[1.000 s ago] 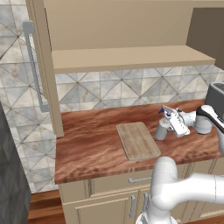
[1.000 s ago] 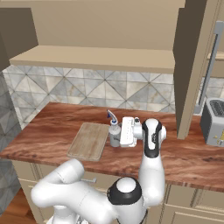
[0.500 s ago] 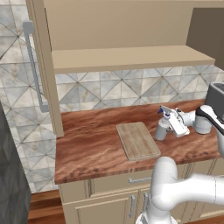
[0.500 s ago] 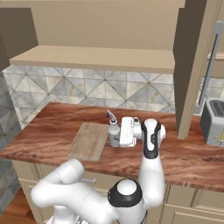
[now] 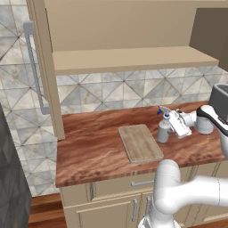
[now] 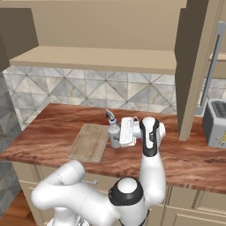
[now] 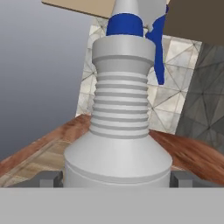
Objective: Grab the spray bottle from the cabinet, then place it next to the cutting board for sanitizing. Then grab the dish brush from the countertop next to the sink and place it next to the cutting board.
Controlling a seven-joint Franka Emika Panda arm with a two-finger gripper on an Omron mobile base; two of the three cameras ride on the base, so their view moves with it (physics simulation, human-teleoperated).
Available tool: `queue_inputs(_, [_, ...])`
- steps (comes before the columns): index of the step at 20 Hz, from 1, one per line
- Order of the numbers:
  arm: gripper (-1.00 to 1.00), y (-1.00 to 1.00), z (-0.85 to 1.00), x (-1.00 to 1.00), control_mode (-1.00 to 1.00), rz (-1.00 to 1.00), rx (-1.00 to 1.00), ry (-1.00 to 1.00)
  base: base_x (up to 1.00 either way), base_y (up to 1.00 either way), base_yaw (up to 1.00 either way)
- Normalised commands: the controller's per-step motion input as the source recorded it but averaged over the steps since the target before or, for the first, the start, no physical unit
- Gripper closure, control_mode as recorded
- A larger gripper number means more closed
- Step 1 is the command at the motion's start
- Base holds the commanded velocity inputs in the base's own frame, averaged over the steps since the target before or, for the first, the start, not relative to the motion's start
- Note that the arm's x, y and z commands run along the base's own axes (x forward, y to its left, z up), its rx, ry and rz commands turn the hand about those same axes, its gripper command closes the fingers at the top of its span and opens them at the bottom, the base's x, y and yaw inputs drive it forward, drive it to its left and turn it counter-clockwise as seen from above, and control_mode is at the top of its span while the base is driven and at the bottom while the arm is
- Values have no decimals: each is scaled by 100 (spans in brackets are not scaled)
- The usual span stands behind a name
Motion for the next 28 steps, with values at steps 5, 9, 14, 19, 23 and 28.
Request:
queue_inputs(5, [-100,-4,-16,0,-100,0,0,0,0,0,0])
queue_inputs(9, [-100,-16,-3,0,-100,0,0,0,0,0,0])
queue_inputs(14, [-100,-43,-10,25,-100,0,0,-1,0,0,0])
queue_inputs(19, [-100,-61,-2,10,-100,0,0,-1,0,0,0])
queue_inputs(23, [-100,-5,3,-20,-100,-6,0,-10,0,0,0])
queue_inputs(28, [-100,-1,5,-23,-100,-9,0,-15,0,0,0])
